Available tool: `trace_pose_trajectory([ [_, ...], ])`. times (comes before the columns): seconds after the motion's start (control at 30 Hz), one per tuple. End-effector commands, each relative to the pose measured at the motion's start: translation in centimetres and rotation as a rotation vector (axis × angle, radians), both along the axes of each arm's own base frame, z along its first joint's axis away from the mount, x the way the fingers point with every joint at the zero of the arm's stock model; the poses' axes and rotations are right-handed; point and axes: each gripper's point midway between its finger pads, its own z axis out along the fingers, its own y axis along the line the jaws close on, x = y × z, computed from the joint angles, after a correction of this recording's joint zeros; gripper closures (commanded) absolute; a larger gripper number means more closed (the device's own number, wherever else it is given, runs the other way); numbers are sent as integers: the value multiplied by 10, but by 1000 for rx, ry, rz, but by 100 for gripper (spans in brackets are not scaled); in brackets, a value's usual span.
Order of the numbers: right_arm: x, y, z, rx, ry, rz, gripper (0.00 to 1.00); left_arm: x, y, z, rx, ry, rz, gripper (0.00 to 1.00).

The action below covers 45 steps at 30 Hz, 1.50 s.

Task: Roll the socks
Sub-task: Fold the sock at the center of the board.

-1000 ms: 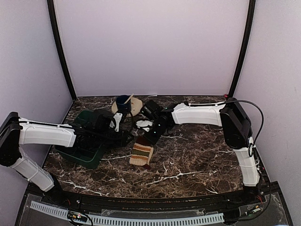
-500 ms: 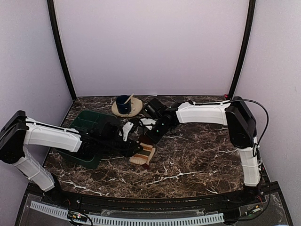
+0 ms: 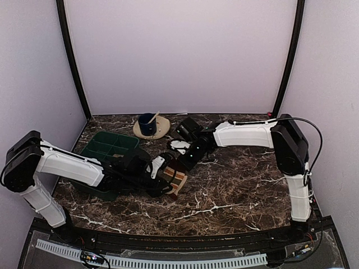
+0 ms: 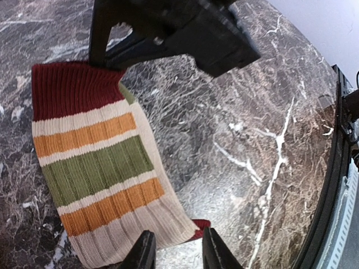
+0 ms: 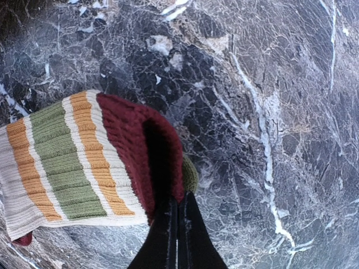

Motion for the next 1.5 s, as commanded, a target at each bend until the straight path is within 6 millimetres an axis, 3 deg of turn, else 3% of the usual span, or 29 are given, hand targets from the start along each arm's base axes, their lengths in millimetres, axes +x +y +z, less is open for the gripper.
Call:
trace_pose_trajectory([
  [0.0, 4, -1, 24, 55, -23, -20, 100, 0, 1, -11, 31, -2, 8, 70],
  [0.23, 3, -1, 22, 58, -17, -21, 100, 6, -1, -21, 70, 3, 22, 70],
  [0.97, 17, -16, 13, 31, -3, -70, 100, -4, -8, -46, 173, 79, -22, 71],
  [1.47, 24, -17, 32, 33, -6, -102, 100, -13, -1, -46, 189, 100, -22, 71],
])
